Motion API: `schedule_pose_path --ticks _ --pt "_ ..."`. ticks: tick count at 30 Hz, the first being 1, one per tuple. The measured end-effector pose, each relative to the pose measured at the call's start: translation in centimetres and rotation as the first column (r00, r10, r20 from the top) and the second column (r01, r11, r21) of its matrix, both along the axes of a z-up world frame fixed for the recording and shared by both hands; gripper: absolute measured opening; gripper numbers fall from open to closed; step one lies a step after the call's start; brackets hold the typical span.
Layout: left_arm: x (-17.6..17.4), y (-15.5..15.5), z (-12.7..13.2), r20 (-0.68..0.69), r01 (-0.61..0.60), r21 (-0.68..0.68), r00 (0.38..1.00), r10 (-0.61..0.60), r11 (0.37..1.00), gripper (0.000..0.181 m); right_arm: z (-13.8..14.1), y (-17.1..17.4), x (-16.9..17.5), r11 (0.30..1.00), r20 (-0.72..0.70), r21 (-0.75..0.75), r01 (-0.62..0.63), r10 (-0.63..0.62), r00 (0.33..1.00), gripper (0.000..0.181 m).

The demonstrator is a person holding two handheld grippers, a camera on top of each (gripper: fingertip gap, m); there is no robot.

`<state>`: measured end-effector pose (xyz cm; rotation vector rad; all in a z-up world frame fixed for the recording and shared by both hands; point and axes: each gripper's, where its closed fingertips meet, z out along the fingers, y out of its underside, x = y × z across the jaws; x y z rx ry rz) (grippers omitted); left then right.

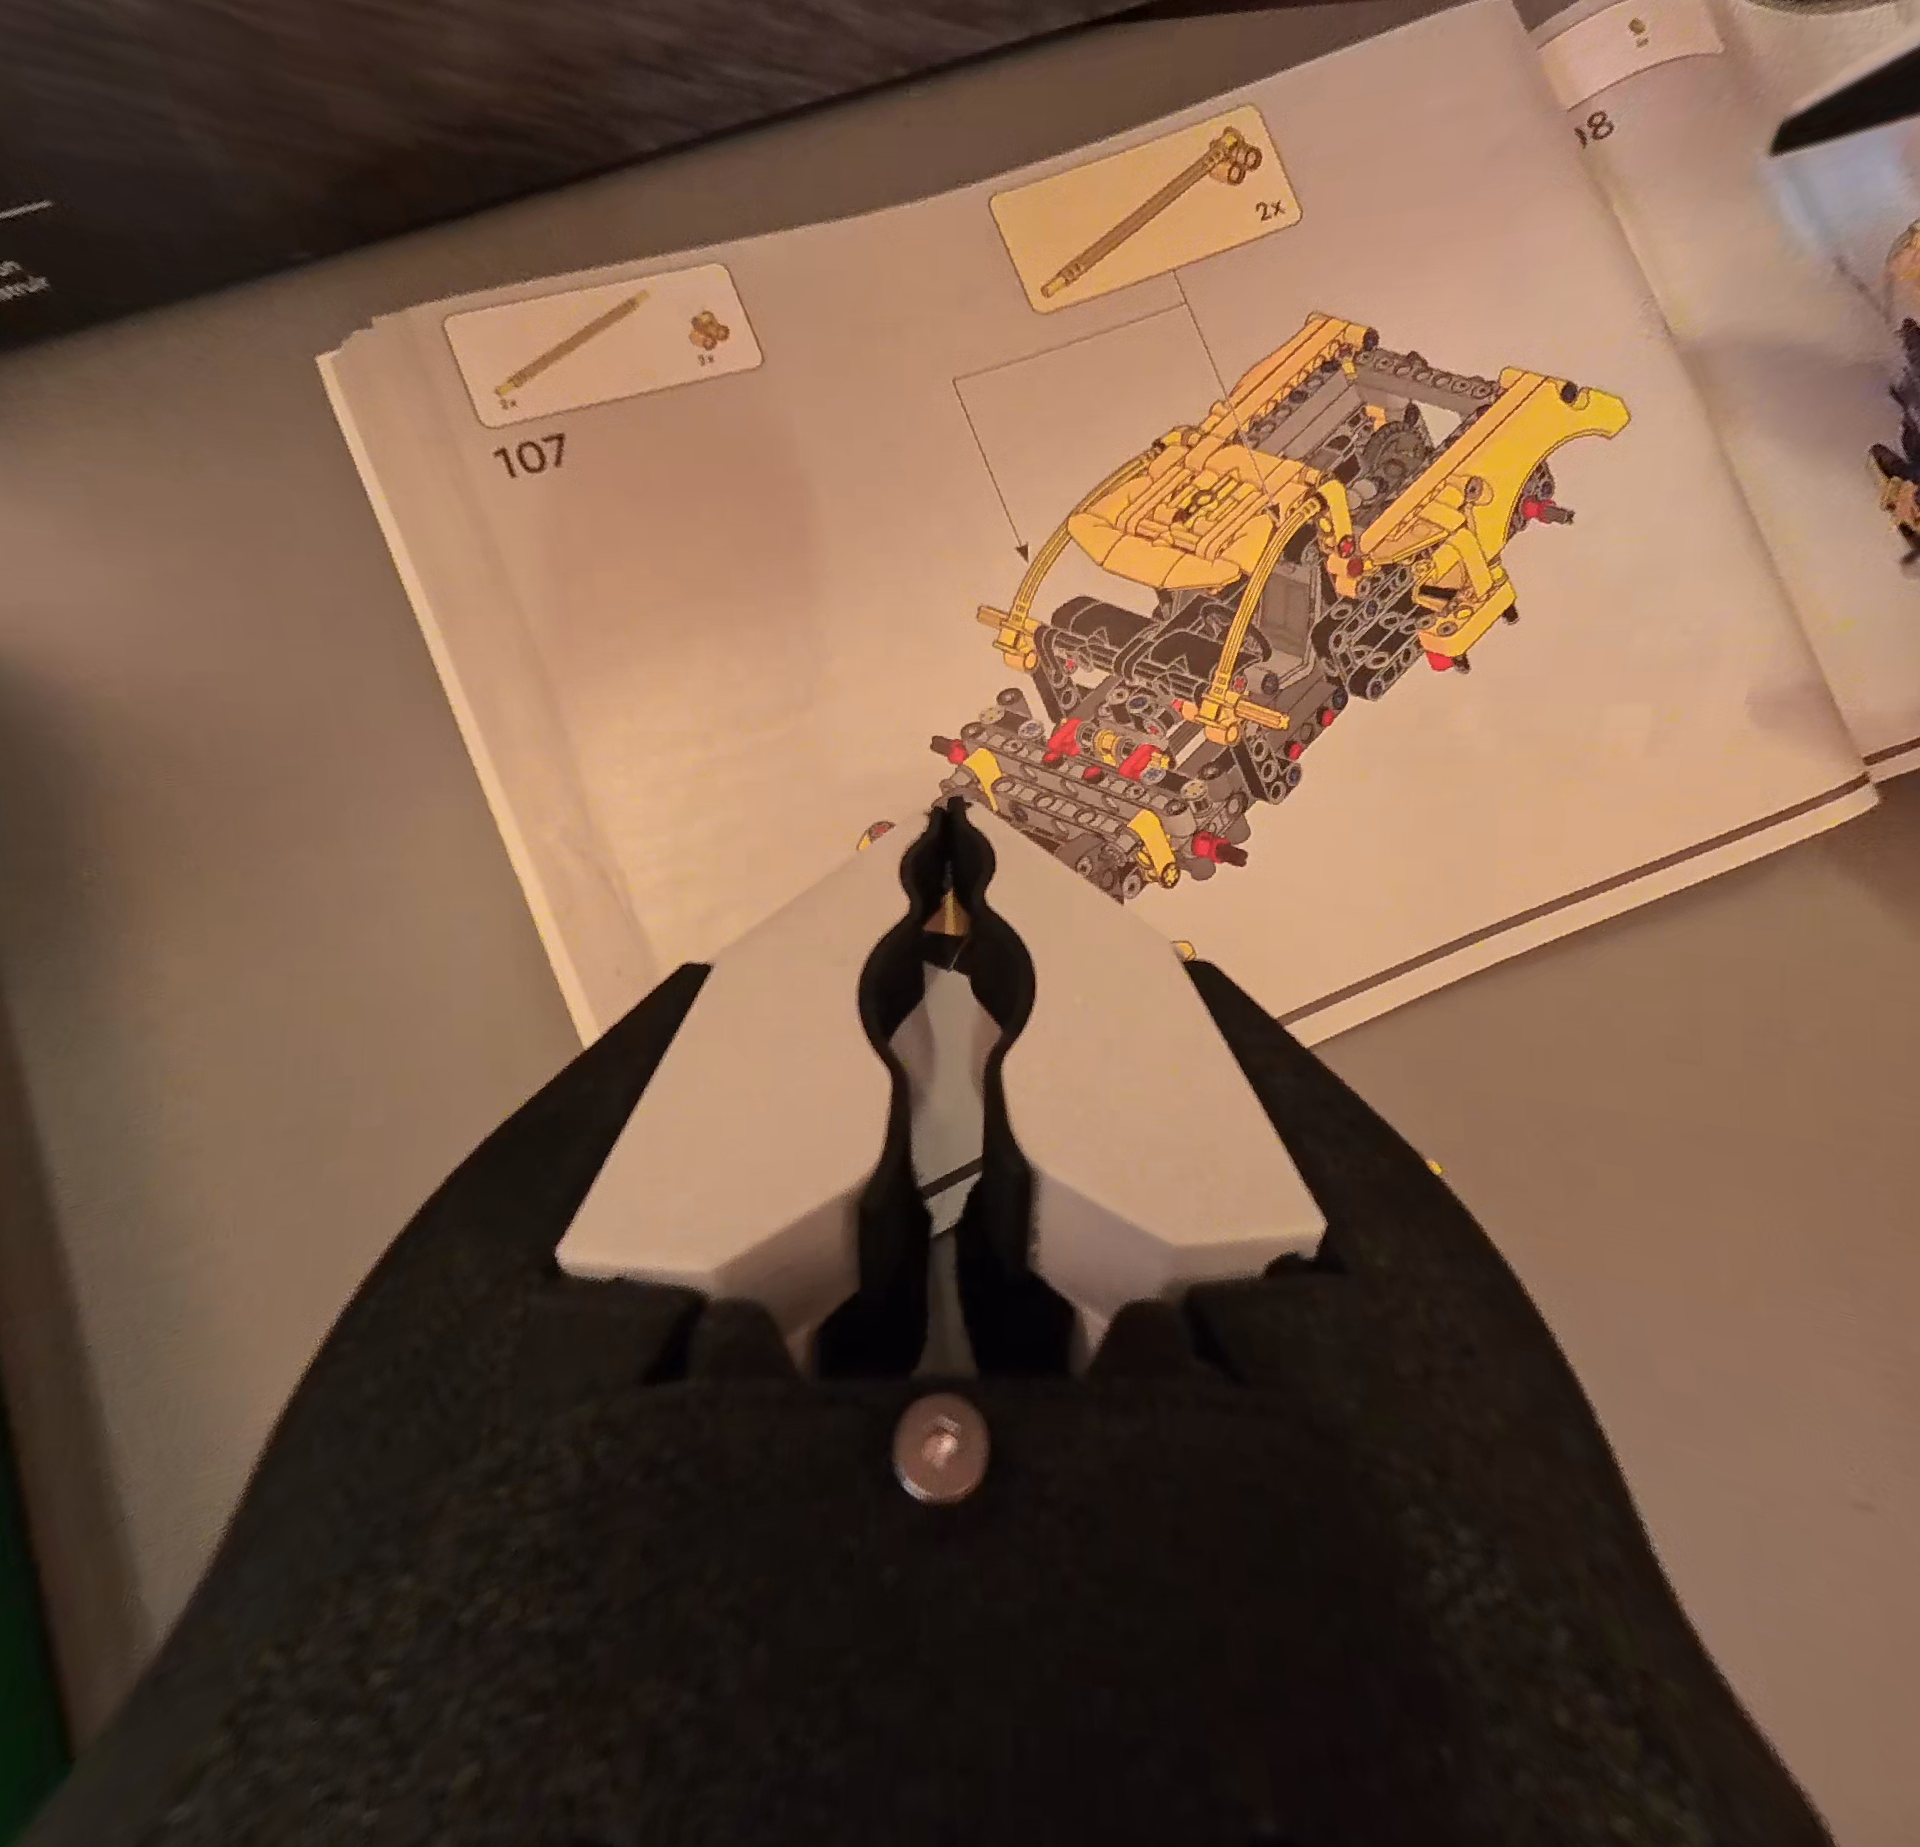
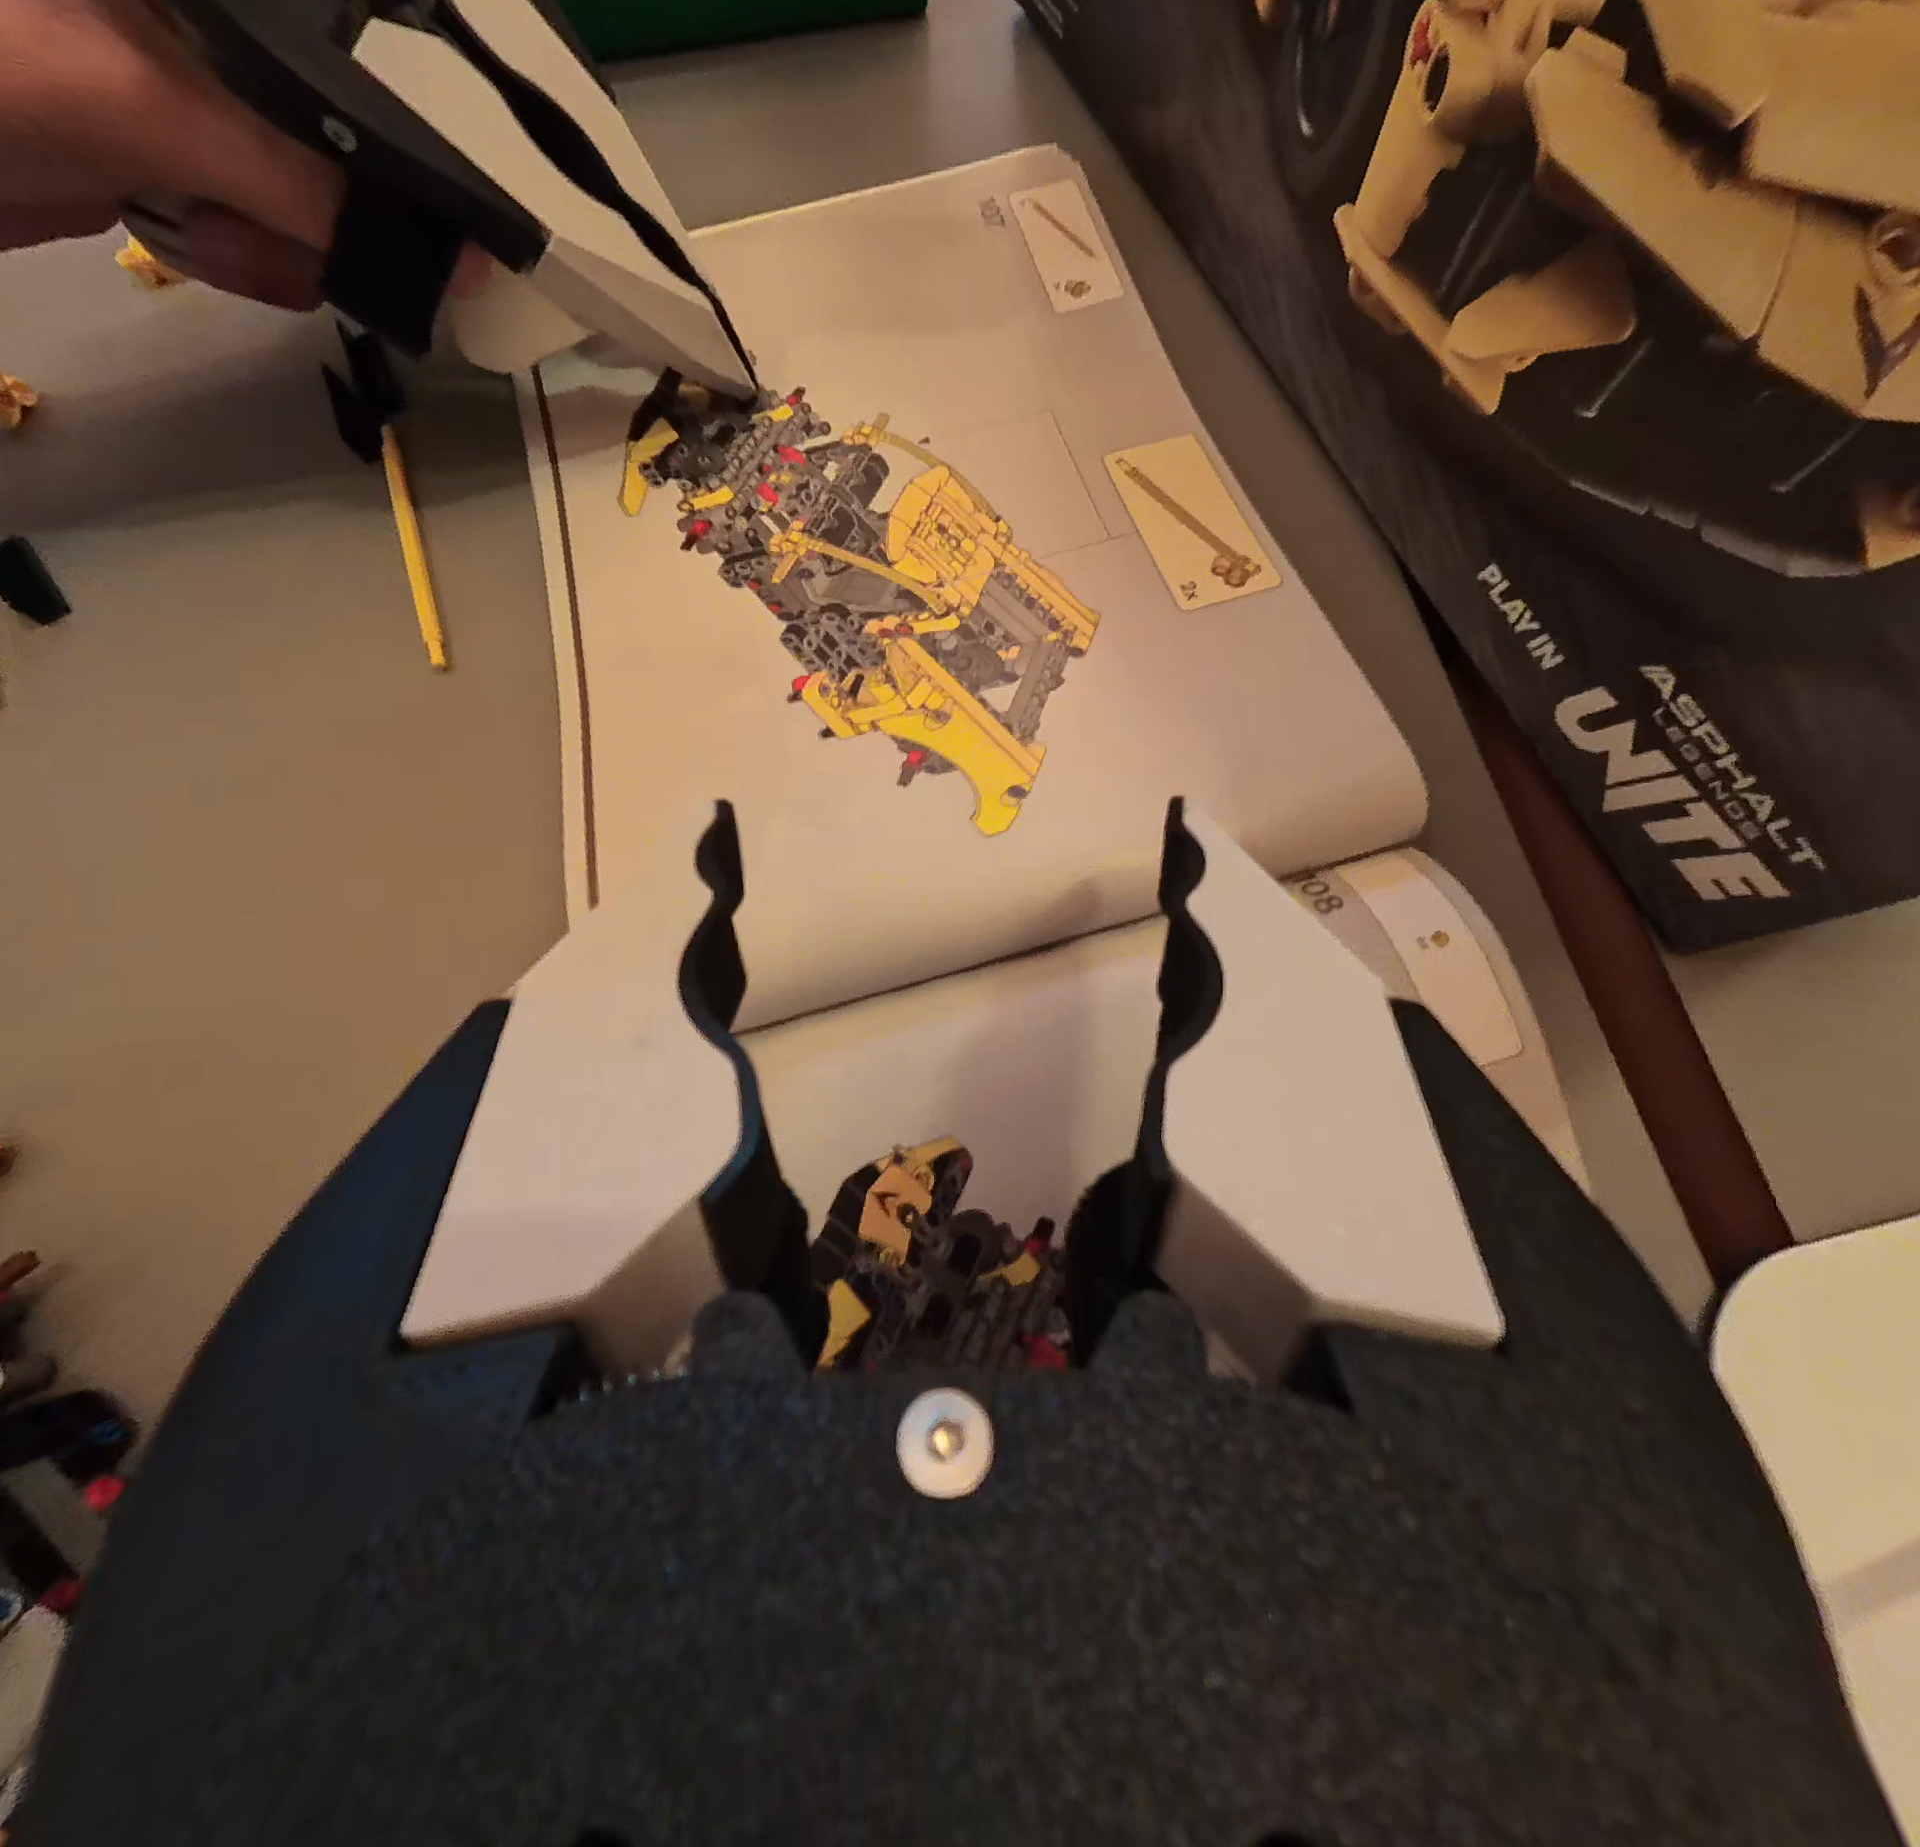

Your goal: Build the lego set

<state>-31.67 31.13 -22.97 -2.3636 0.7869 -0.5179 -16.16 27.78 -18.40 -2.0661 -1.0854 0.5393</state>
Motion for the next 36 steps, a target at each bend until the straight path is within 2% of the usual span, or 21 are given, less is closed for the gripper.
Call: schedule_pose_path --ticks 6,10,15,17,19,21,23,25,27,29,32,36 --pt "-0.4 -0.2 0.1 -0.024 0.008 -0.008 1.0 -0.008 1.0 0.001 1.1 -1.9 -0.6 0.999 -0.052 -0.043 -0.004 0.002 0.999 0.08" --pt "-1.2 0.0 0.7 0.002 -0.005 -0.004 1.0 0.005 1.0 0.002 3.7 -3.7 -2.5 0.997 -0.174 -0.082 0.005 -0.019 0.985 0.08" --pt "-2.6 0.6 3.2 0.084 -0.025 0.044 0.996 0.021 0.999 0.007 6.9 -6.4 -4.4 0.997 -0.229 -0.059 0.046 -0.059 0.972 0.079" --pt "-2.6 0.1 4.8 0.128 0.018 0.073 0.991 -0.028 0.997 0.011 7.5 -8.6 -5.6 0.998 -0.211 -0.064 0.015 -0.028 0.977 0.079" --pt "-2.3 -0.7 7.5 0.199 0.07 0.14 0.975 -0.097 0.988 0.012 8.0 -11.0 -6.6 0.996 -0.196 -0.085 -0.001 -0.016 0.981 0.075" --pt "-1.9 -2.3 10.4 0.267 0.141 0.224 0.943 -0.2 0.964 0.018 9.0 -13.9 -7.7 0.991 -0.249 -0.126 -0.033 0.001 0.969 0.073" --pt "-1.5 -5.4 11.6 0.265 0.281 0.282 0.896 -0.356 0.917 0.018 10.3 -16.4 -8.6 0.992 -0.343 -0.124 -0.038 -0.007 0.939 0.066" --pt "-1.8 -8.1 10.3 0.157 0.424 0.296 0.862 -0.481 0.856 0.019 11.0 -18.4 -9.1 0.993 -0.427 -0.116 -0.031 -0.022 0.904 0.06" --pt "-2.4 -9.2 7.4 -0.004 0.528 0.275 0.836 -0.548 0.803 0.021 10.6 -20.2 -9.5 0.987 -0.471 -0.159 -0.036 -0.044 0.881 0.058" --pt "-3.0 -9.7 4.1 -0.156 0.6 0.195 0.8 -0.58 0.776 0.022 9.7 -21.5 -9.6 0.979 -0.473 -0.201 -0.033 -0.067 0.879 0.058" --pt "-3.0 -11.3 0.8 -0.223 0.689 0.036 0.711 -0.667 0.723 0.027 8.6 -22.7 -9.7 0.973 -0.453 -0.227 -0.041 -0.068 0.889 0.057" --pt "-2.3 -11.1 -0.3 -0.211 0.715 -0.002 0.684 -0.699 0.699 0.024 8.6 -23.0 -9.5 0.97 -0.457 -0.241 -0.038 -0.079 0.886 0.056"
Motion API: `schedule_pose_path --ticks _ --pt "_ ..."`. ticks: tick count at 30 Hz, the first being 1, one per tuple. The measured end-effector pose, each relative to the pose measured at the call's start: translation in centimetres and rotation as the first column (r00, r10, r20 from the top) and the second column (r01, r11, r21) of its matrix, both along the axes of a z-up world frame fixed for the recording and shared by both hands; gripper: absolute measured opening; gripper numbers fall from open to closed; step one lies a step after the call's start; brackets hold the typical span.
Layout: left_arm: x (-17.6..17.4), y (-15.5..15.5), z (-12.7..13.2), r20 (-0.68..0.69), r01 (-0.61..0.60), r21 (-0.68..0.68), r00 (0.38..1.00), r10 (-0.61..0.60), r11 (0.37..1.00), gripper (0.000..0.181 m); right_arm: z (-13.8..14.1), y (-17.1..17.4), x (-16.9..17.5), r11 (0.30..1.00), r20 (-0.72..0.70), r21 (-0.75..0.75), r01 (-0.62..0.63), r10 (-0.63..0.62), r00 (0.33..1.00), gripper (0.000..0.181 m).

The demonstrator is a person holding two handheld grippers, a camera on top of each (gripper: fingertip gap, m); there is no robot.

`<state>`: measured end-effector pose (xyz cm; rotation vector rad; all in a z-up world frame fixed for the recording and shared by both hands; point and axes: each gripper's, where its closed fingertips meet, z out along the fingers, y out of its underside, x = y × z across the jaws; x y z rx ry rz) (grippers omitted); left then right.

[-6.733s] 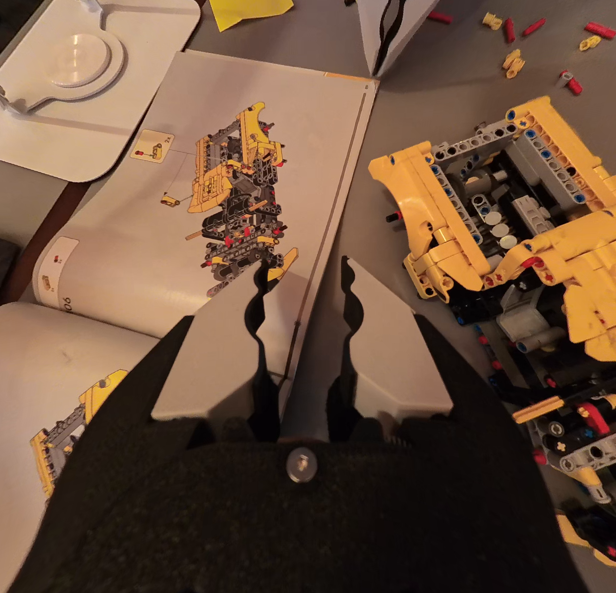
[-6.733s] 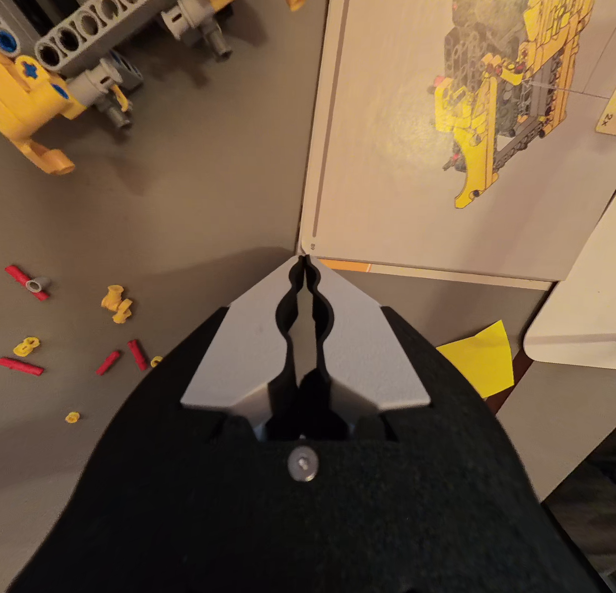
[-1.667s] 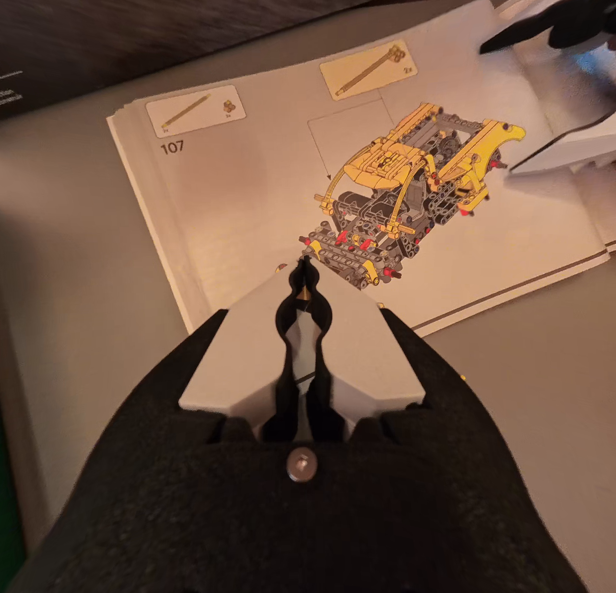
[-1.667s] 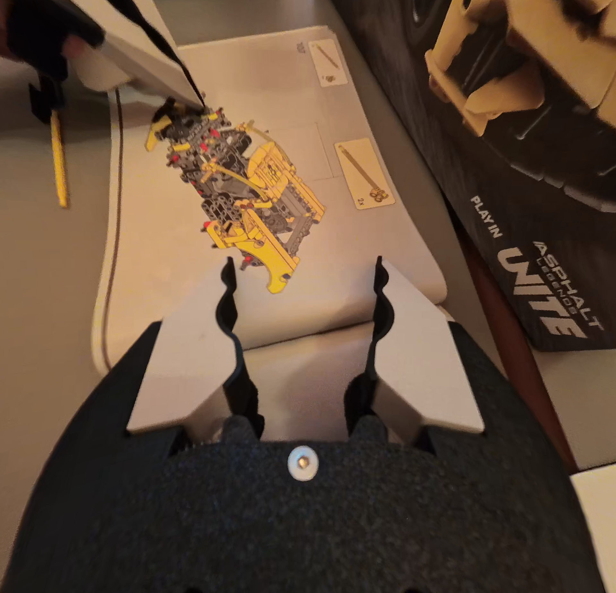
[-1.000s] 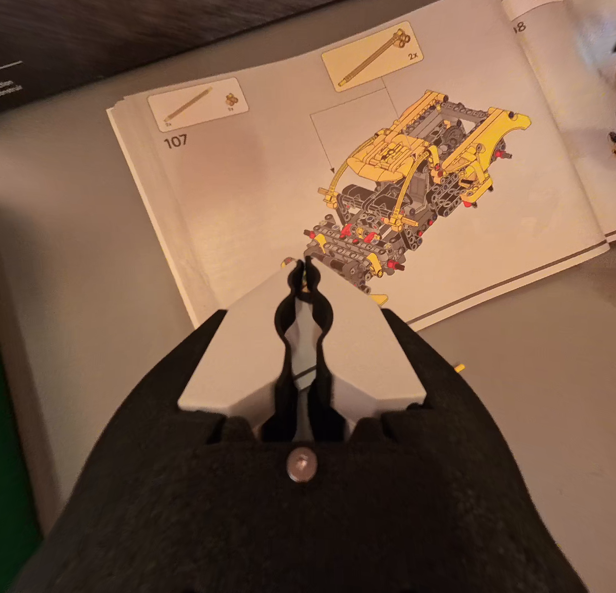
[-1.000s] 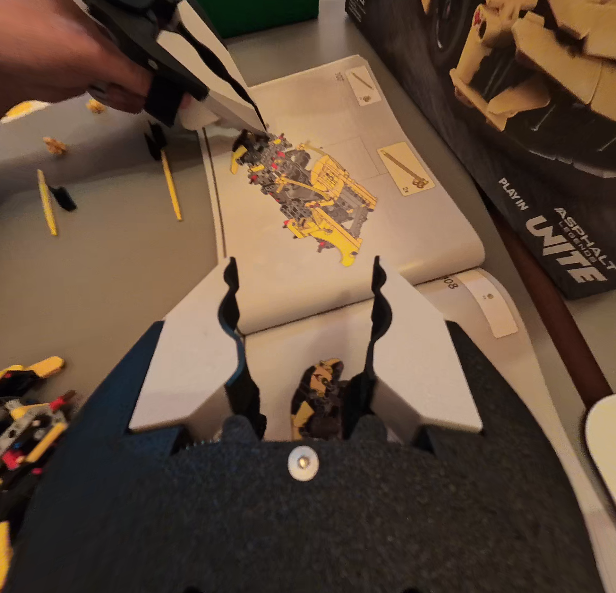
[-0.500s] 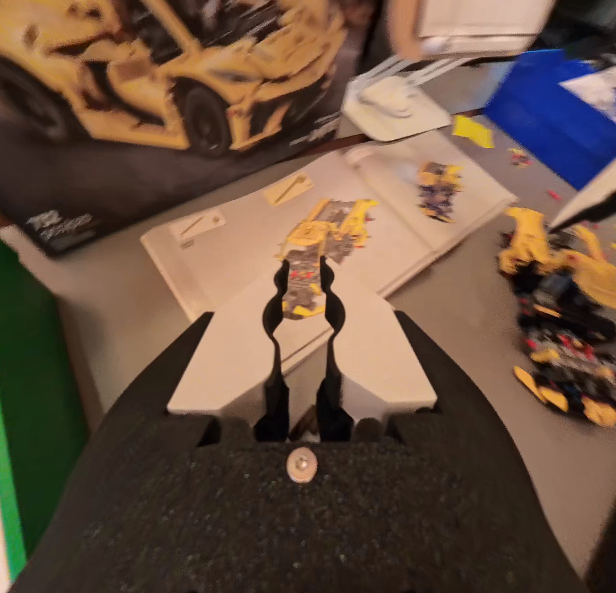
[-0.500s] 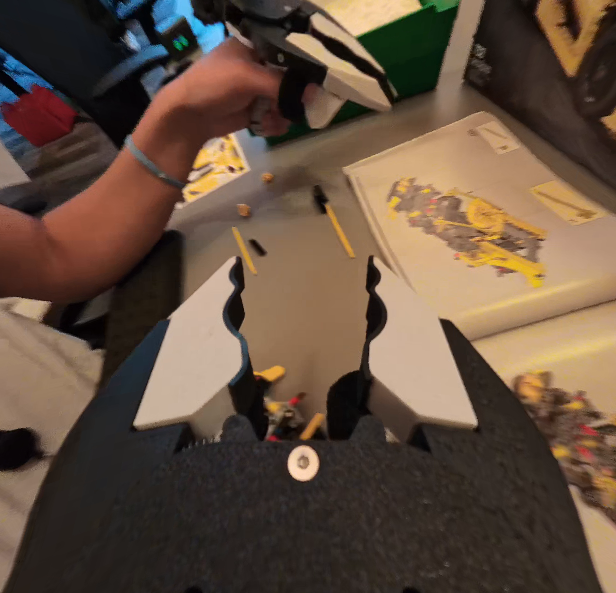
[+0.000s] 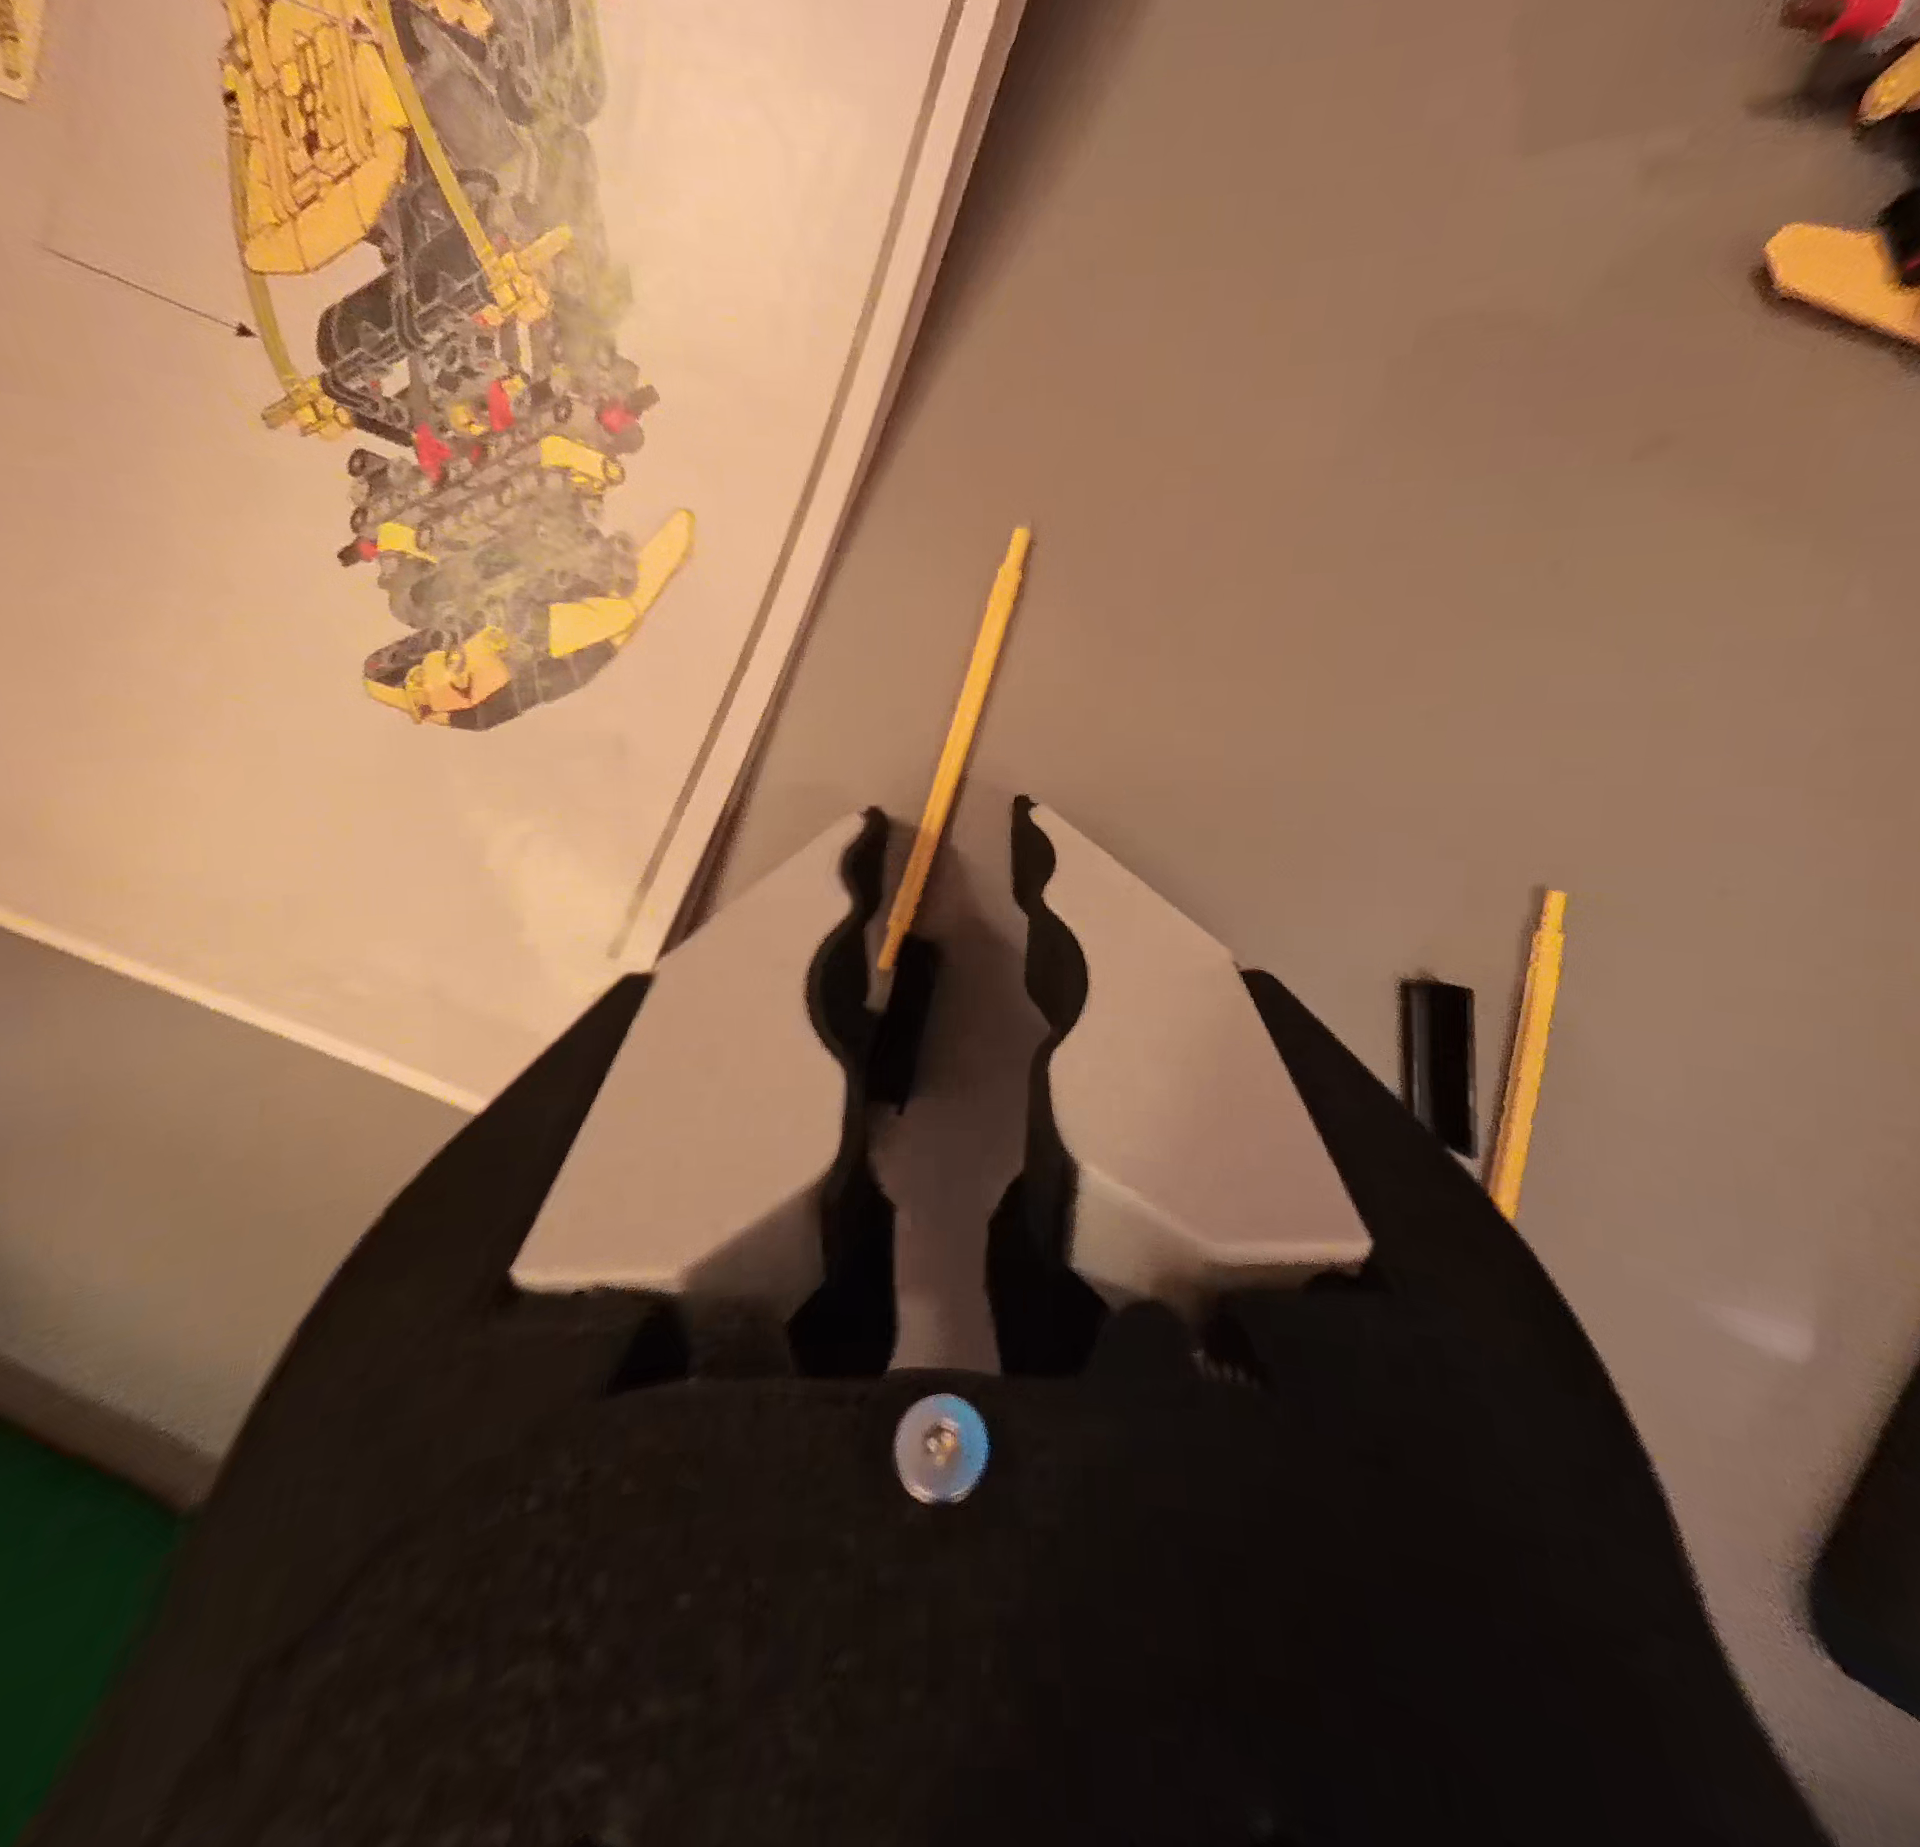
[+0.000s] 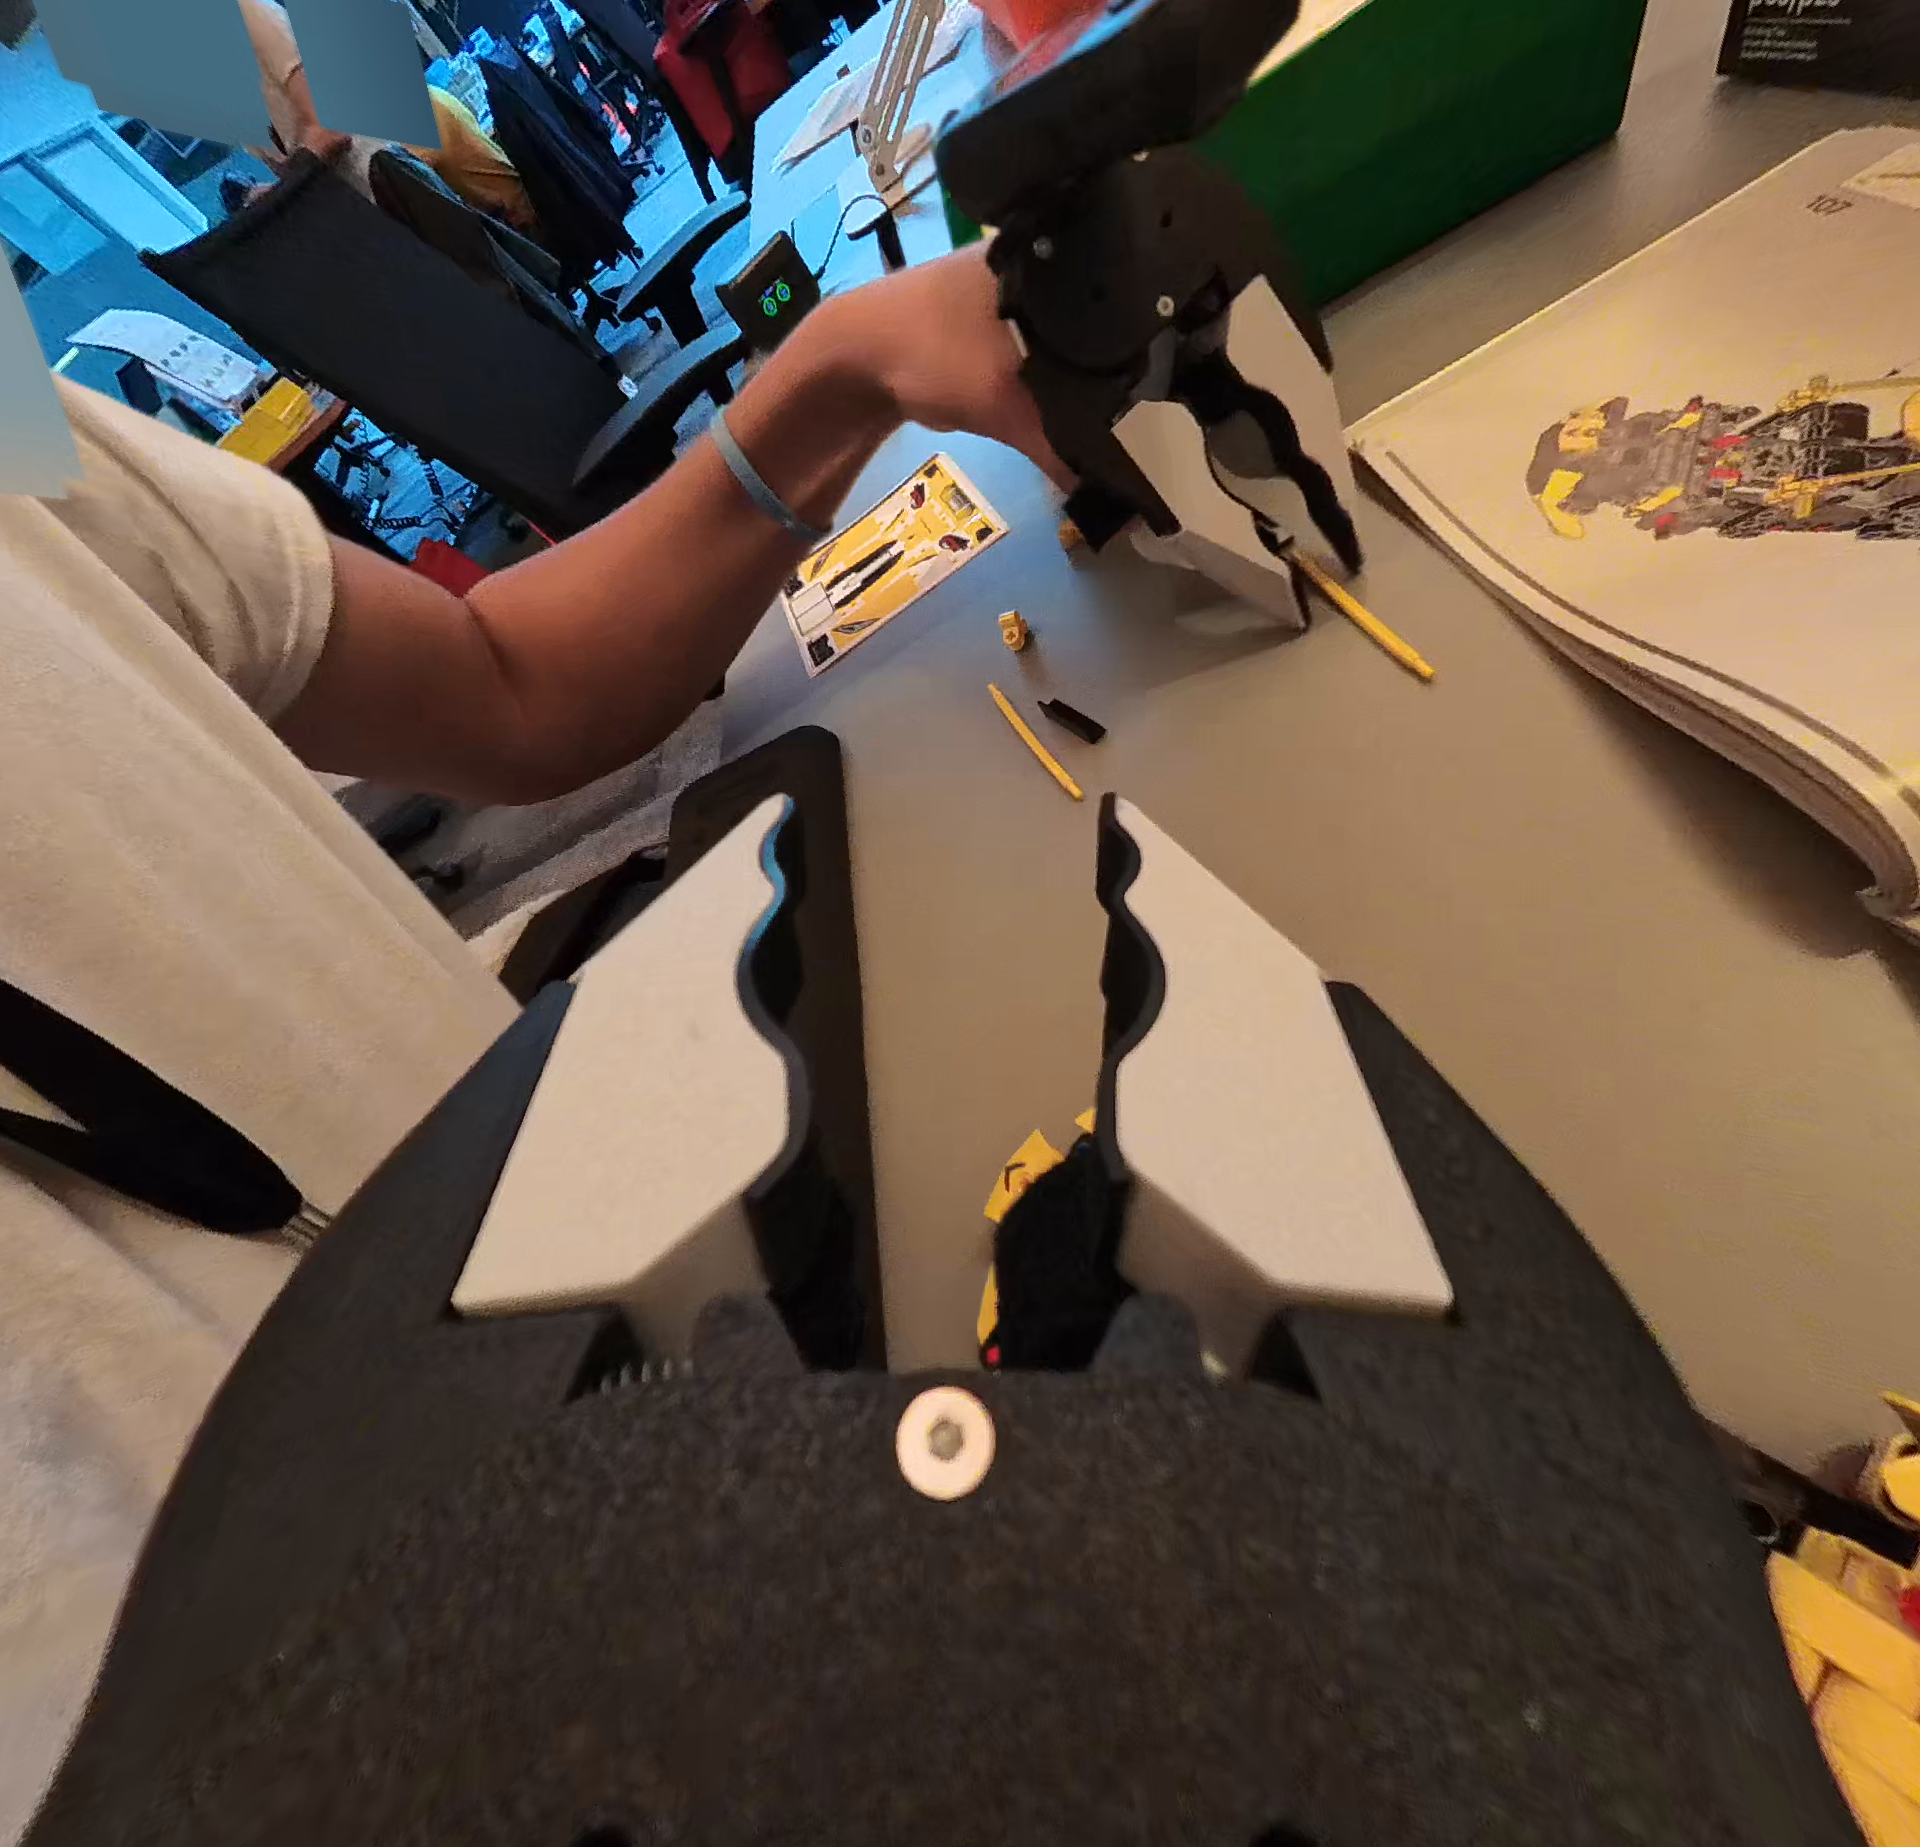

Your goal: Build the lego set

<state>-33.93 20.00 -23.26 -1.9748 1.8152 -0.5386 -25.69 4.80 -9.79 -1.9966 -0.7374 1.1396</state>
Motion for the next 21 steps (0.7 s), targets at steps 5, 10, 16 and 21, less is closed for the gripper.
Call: schedule_pose_path --ticks 5,10,16,21 --pt "0.1 -0.9 -0.1 -0.009 0.034 -0.031 0.999 -0.034 0.999 0.003 0.4 0.4 0.8 1.0 0.006 0.0 0.003 -0.003 1.0 0.055" --pt "0.9 -3.9 4.6 0.161 -0.043 -0.091 0.985 0.057 0.995 0.003 0.6 0.1 3.6 1.0 0.075 0.019 0.016 -0.017 0.997 0.055" --pt "5.5 -16.0 10.4 0.417 0.065 -0.225 0.908 0.036 0.972 0.003 -6.1 -6.1 13.0 0.998 0.486 -0.019 0.056 -0.04 0.873 0.067" --pt "8.7 -22.6 8.8 0.401 0.146 -0.358 0.916 0.01 0.922 0.003 -11.5 -8.7 15.1 0.978 0.5 -0.025 0.207 -0.166 0.85 0.08"
